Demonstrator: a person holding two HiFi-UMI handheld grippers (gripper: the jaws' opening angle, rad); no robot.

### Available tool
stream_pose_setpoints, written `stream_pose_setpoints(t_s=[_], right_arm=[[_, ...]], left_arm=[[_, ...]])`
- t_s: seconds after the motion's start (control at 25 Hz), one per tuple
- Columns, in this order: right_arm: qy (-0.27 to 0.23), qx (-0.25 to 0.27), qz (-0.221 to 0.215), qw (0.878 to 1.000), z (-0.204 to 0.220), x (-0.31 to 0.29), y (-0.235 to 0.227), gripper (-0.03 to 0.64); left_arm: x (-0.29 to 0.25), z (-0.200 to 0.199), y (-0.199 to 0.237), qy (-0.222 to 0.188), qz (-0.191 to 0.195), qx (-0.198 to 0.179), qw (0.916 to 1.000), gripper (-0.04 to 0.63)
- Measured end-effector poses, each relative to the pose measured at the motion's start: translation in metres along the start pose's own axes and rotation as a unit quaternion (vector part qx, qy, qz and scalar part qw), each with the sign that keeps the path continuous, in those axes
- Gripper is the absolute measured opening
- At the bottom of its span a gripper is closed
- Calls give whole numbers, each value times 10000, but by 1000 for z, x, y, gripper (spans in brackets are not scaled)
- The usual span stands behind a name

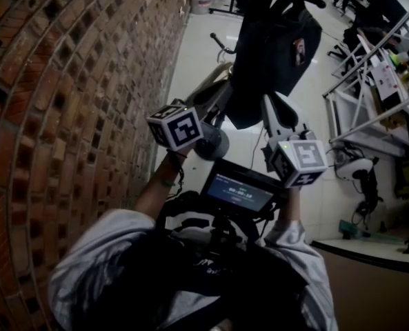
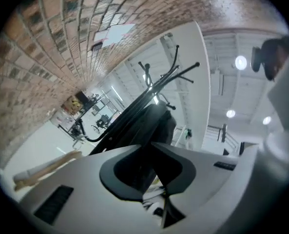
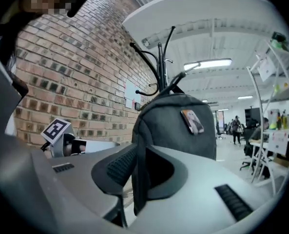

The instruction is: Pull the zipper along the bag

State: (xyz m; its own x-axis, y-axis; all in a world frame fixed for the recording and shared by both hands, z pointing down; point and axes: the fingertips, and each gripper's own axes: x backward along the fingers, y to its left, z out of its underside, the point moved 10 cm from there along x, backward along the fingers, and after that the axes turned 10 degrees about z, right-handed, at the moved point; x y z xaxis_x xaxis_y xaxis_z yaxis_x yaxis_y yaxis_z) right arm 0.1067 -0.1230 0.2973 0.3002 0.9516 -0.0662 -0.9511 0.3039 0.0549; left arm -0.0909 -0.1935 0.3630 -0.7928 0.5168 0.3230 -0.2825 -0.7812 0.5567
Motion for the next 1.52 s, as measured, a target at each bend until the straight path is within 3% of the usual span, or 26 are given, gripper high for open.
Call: stream_pose_setpoints(t_s=[0.08, 0.2, 0.48, 0.76, 1.52], right_arm=[[131, -299, 146, 9994, 23, 3, -4, 43], [176, -634, 293, 9974, 61, 2, -12, 38], [524, -1096, 562, 9910, 117, 3, -9, 19], [601, -1125, 598, 9900, 127, 2, -2, 11], [663, -996, 656, 9906, 128, 3, -1, 9]], left_arm=[[6, 13, 5, 499, -371, -538, 9966, 53], [14, 31, 10, 1058, -776, -1140, 9848, 52], [30, 62, 20, 1605, -1170, -1451, 9693, 52], [36, 67, 22, 1425, -1206, -1486, 9711, 52], [35, 66, 12, 1496, -1245, -1471, 9698, 52]])
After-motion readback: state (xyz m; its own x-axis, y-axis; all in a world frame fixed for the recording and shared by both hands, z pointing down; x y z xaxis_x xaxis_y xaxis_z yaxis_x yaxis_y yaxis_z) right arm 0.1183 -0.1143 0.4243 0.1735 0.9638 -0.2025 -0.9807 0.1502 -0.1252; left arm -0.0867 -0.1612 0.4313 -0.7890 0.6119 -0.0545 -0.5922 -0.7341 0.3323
